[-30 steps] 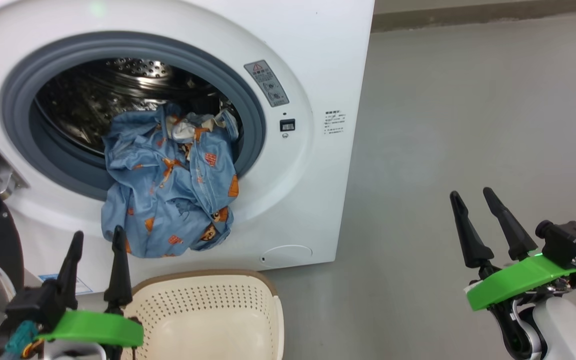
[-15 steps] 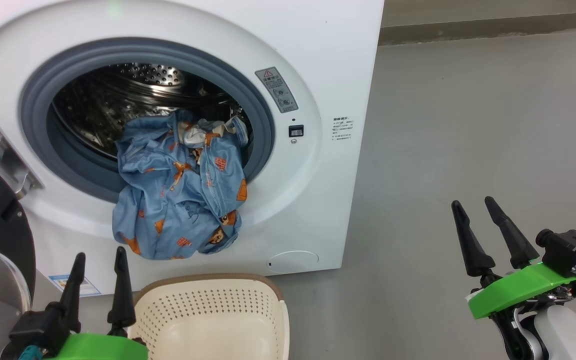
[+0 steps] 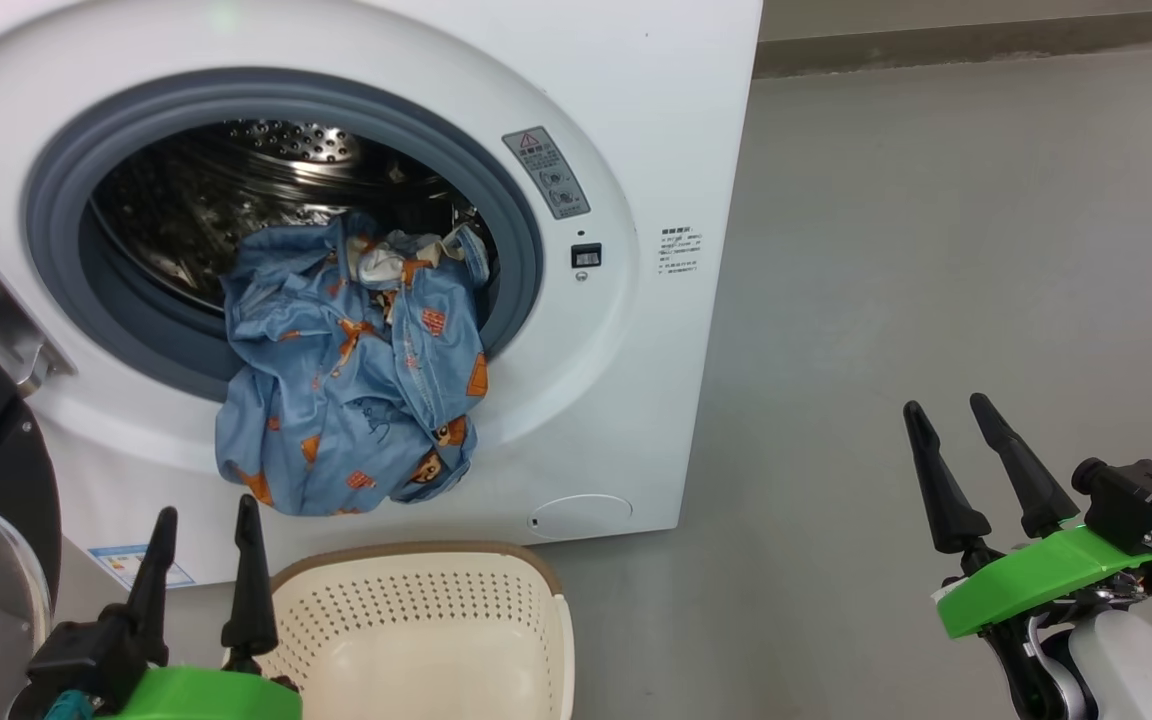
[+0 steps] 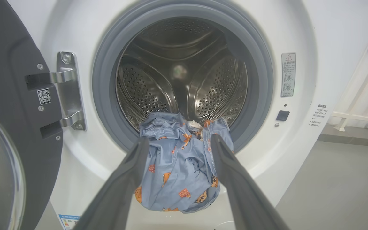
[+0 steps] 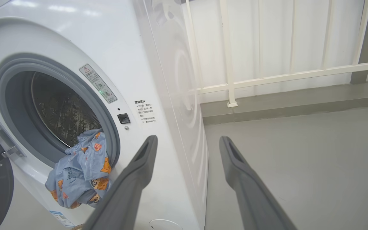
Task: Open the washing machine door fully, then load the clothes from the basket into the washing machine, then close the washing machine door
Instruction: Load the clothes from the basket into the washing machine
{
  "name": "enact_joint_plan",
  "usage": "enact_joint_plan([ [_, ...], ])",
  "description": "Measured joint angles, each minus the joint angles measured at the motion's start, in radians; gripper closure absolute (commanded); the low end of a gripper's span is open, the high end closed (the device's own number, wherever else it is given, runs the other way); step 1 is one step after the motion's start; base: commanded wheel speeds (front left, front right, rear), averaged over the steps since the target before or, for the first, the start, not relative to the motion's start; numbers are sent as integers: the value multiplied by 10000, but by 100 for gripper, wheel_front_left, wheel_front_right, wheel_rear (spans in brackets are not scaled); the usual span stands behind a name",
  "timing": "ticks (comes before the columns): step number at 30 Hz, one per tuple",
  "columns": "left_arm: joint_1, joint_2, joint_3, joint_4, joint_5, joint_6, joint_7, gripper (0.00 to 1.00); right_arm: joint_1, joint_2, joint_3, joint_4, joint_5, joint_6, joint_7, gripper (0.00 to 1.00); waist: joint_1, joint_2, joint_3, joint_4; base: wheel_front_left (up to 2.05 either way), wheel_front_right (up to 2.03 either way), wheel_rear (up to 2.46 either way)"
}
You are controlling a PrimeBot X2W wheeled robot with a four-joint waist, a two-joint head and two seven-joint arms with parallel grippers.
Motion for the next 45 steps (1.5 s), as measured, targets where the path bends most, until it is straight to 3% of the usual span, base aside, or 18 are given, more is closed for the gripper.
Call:
enact_joint_plan([
  [7,-7,-15,-221,255,-75,-2,113,0,-5,-2,6,6,0,0,0,0,0,0,97,-67,0,0,0],
  [13,-416,61,-458,1304,-136,-90,537,0,-34,-21,8,-29,0,0,0,0,0,0,437,-110,0,0,0],
  [30,-4410,840,-639,5986,-892,-395,247,0,-1177,-13,15,-510,-102,0,0,0,0,0,2547,-718,0,0,0],
  [45,-6677,1563,-955,8261,-1521,-416,75,0,-1898,75,-36,-851,-280,0,-2,0,0,0,4325,-1411,0,0,0],
])
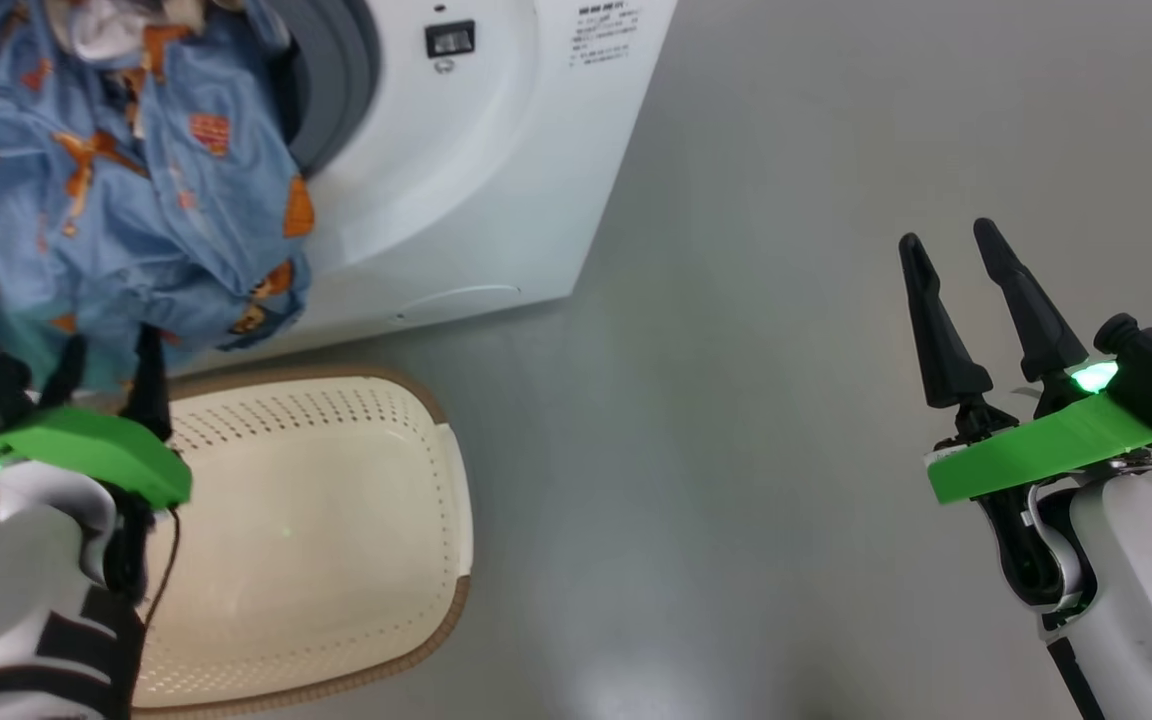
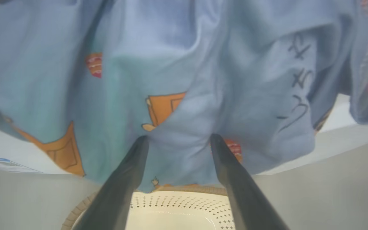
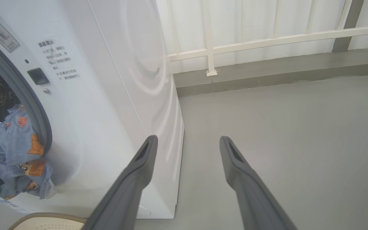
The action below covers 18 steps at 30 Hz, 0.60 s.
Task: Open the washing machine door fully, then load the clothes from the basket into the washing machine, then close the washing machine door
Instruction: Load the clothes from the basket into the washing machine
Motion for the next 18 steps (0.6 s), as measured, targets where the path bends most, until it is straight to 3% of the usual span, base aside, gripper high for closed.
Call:
enact_joint_plan([
  [8,-815,182,-151,545,-194,0,-4,0,-33,102,0,-29,-12,0,0,0,0,0,575,-265,0,0,0],
  [17,-709,192,376,-842,190,146,-15,0,-101,151,-13,-19,-151,0,0,0,0,0,658,-266,0,0,0],
  [18,-687,184,433,-895,224,146,-15,6,-151,150,-12,-12,-161,0,0,0,0,0,639,-255,0,0,0],
])
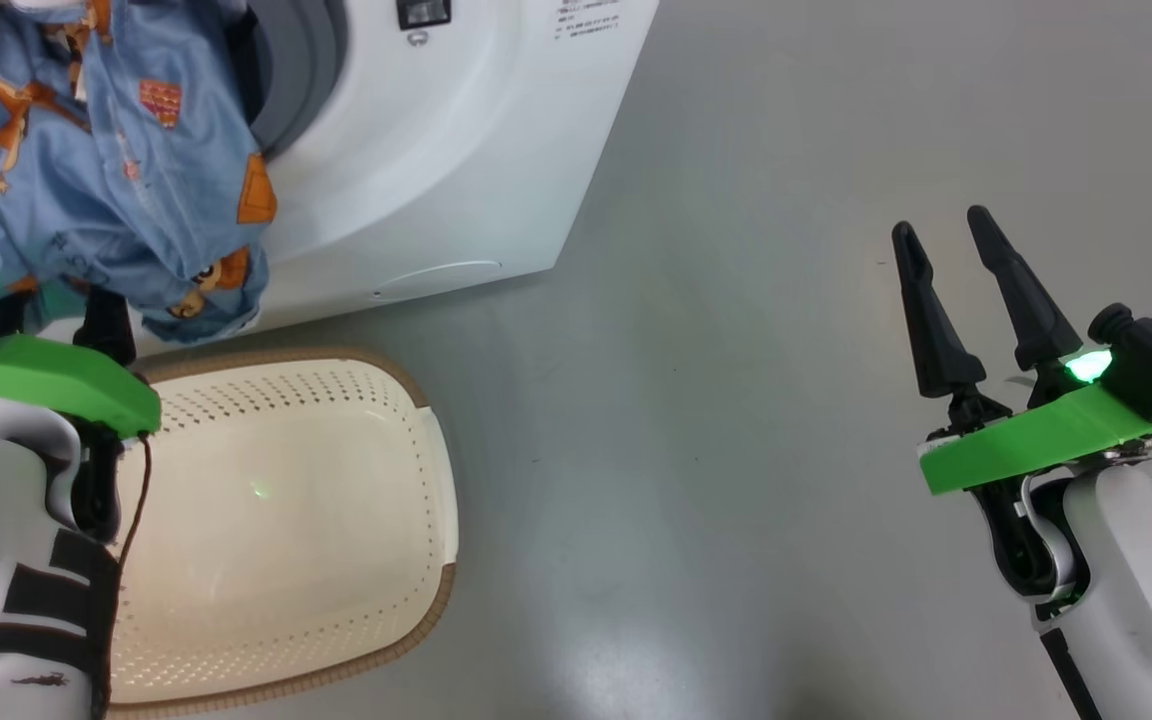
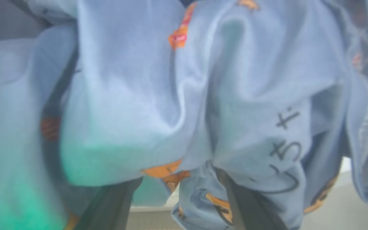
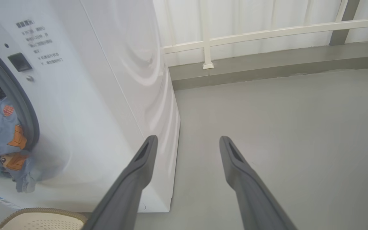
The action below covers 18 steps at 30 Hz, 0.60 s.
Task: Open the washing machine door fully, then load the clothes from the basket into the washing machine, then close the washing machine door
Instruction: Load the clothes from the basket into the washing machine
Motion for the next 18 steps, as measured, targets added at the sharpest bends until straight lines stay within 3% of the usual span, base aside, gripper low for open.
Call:
enact_joint_plan([
  [1,16,-17,46,-54,29,-2,2,27,-42,0,2,-2,0,0,0,0,0,0,-23,14,0,0,0],
  [3,112,-67,140,-171,136,-6,0,80,-46,0,12,21,0,0,0,0,1,0,-76,48,0,0,0],
  [4,165,-98,190,-198,167,-8,-4,100,-45,0,19,36,0,0,0,0,0,0,-111,68,0,0,0],
  [12,417,-309,46,-337,297,-132,-15,100,-43,6,36,148,2,0,0,0,0,0,-384,253,0,0,0],
  [18,568,-533,-546,-1358,238,-132,-15,100,-35,31,35,180,2,0,0,0,0,0,-505,389,0,0,0],
])
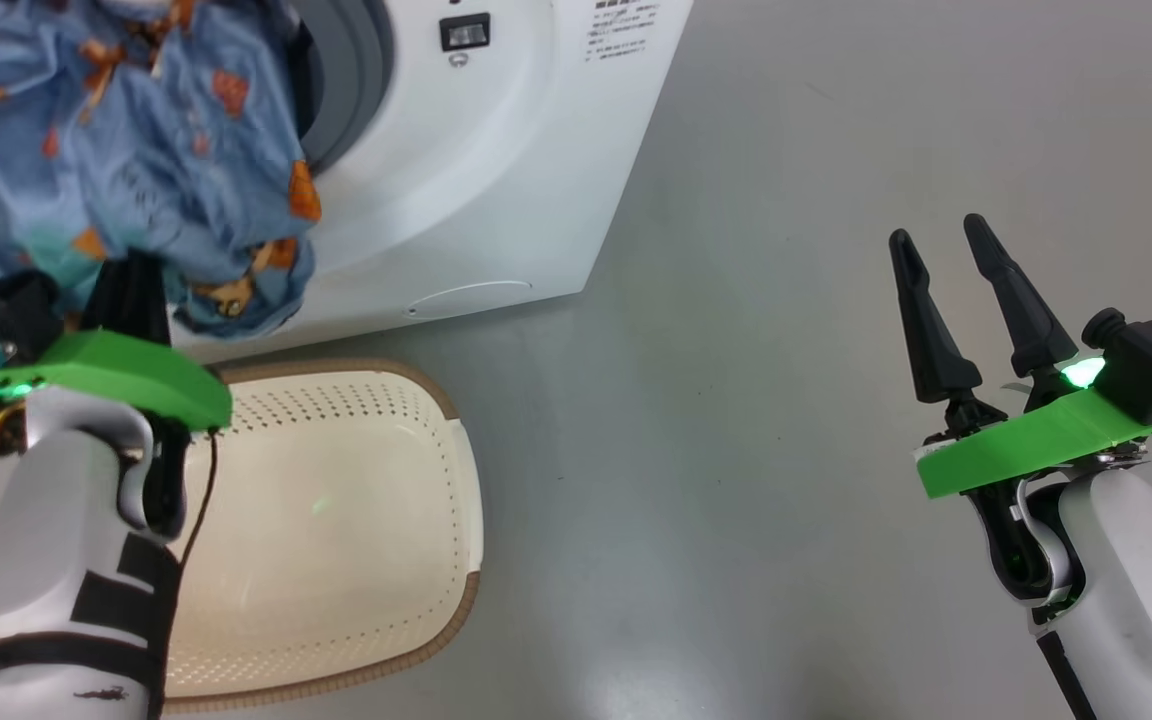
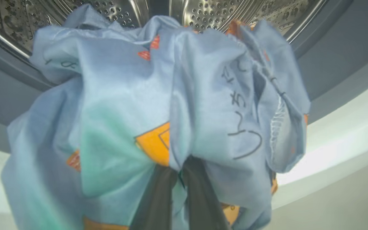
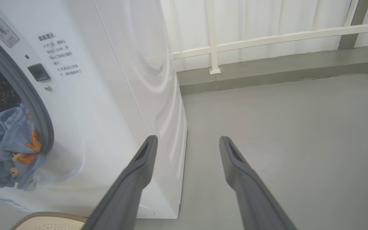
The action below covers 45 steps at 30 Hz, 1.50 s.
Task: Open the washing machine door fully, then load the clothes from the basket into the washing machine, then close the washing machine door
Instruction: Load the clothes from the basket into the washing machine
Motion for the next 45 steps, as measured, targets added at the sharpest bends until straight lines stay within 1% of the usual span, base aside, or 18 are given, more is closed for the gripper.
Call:
enact_joint_plan([
  [3,-23,27,-222,-441,-291,0,-2,100,2,0,-2,-8,0,0,0,0,0,0,15,32,0,0,0],
  [6,-404,136,-506,-474,-543,-2,0,100,2,0,6,-48,4,0,0,0,0,0,154,23,0,0,0],
  [13,-2395,489,-823,267,-880,-6,146,100,-4,33,12,-163,13,0,0,0,1,0,624,-145,0,0,0],
  [16,-3193,792,-894,773,-926,-13,359,100,-12,82,0,-222,13,0,0,0,0,0,880,-290,0,0,0],
  [22,-4585,1503,-1360,1580,-865,-13,813,100,-49,244,-94,-401,13,0,0,0,1,0,1469,-634,0,0,0],
  [29,-6065,2165,-1664,2029,-913,-13,1367,100,-256,462,-232,-543,12,0,0,0,0,0,2184,-1045,0,0,0],
  [34,-6851,2702,-1682,2382,-1229,-13,1896,100,-312,652,-221,-571,12,0,0,0,0,0,2524,-1386,0,0,0],
  [35,-6956,2796,-1735,2483,-1243,-13,1973,79,-357,658,-222,-570,12,0,0,0,0,0,2576,-1442,0,0,0],
  [36,-7037,2859,-1741,2579,-1248,-13,2040,33,-396,656,-230,-570,12,0,0,0,0,0,2618,-1485,0,0,0],
  [37,-7111,2886,-1710,2665,-1315,-13,2079,33,-404,658,-232,-568,8,0,0,0,1,0,2657,-1518,0,0,0],
  [38,-7165,2869,-1707,2784,-1429,-13,2130,0,-402,662,-234,-546,2,0,0,0,1,0,2683,-1540,0,0,0],
  [45,-7131,2690,-1856,3085,-1778,-13,2502,0,-407,667,-228,-504,0,0,0,0,1,-1,2502,-1455,0,0,0],
])
